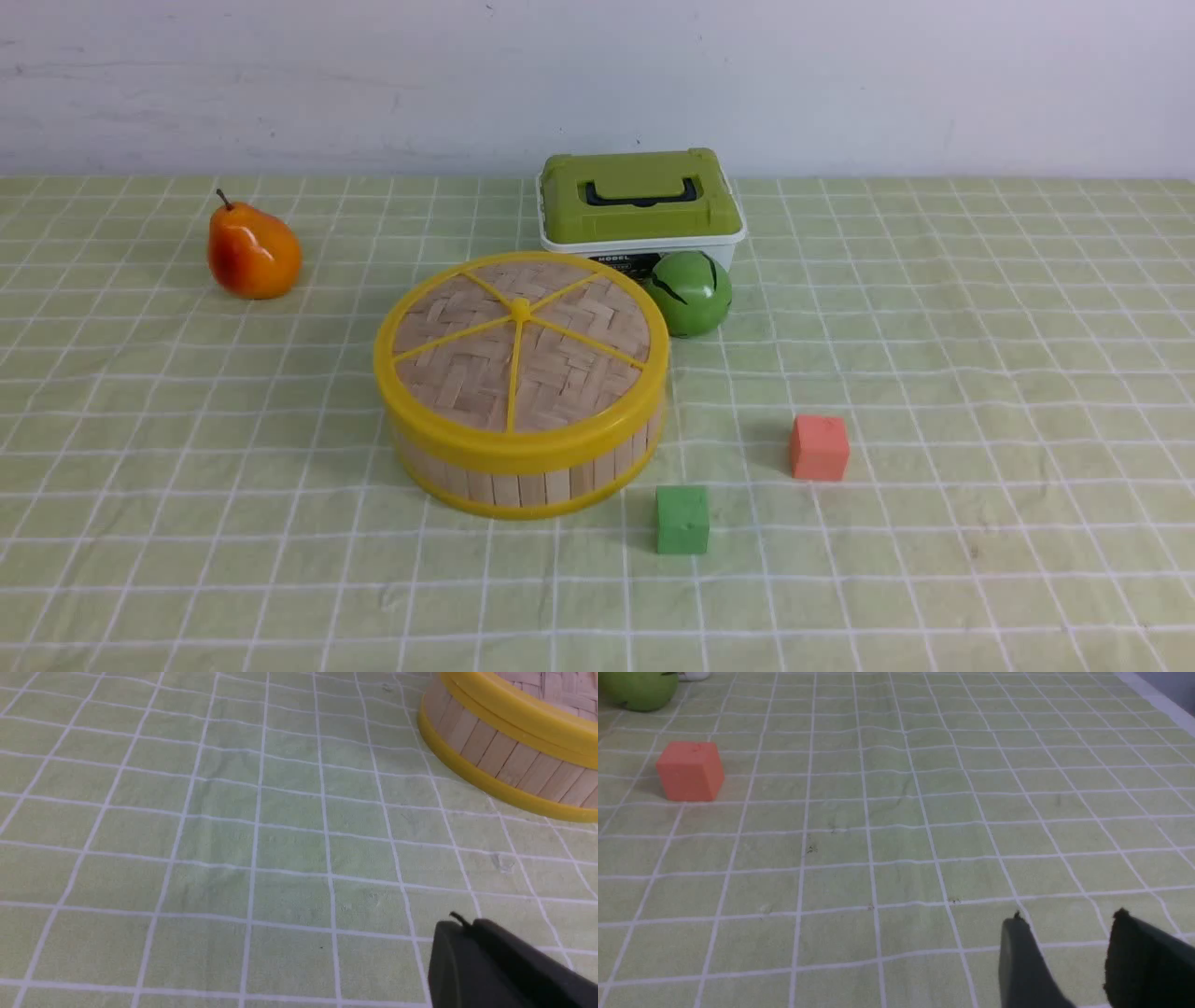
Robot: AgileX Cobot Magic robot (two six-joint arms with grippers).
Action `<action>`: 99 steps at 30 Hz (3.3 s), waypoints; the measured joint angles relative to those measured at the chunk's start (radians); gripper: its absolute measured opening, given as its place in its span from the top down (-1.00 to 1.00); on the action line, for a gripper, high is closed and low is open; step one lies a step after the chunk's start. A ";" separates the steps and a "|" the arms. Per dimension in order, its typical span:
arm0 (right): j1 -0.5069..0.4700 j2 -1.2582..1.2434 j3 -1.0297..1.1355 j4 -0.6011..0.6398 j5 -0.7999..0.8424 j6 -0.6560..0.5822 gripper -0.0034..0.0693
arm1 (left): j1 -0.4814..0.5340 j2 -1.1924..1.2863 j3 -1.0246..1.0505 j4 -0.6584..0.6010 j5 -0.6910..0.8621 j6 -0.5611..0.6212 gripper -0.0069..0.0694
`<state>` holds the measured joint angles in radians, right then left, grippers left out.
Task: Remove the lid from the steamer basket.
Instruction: Use the left arm to lift the lid of the steamer
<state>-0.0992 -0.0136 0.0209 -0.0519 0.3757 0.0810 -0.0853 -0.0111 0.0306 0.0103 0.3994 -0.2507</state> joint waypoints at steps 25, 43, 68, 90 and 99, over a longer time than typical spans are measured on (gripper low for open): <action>0.000 0.000 0.000 0.000 0.000 0.000 0.24 | 0.000 0.000 0.000 0.000 0.000 0.000 0.71; 0.000 0.000 0.000 0.000 0.000 0.000 0.24 | 0.000 0.000 0.000 0.004 -0.015 0.000 0.67; 0.000 0.000 0.000 0.000 0.000 0.000 0.24 | 0.000 0.000 -0.037 -0.056 -0.893 -0.279 0.66; 0.000 0.000 0.000 0.000 0.000 0.000 0.24 | 0.000 0.881 -0.907 -0.066 -0.035 -0.058 0.85; 0.000 0.000 0.000 0.000 0.000 0.000 0.24 | 0.000 1.259 -1.288 -0.303 0.449 0.184 0.85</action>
<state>-0.0992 -0.0136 0.0209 -0.0519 0.3757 0.0810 -0.0853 1.2478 -1.2576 -0.2926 0.8488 -0.0668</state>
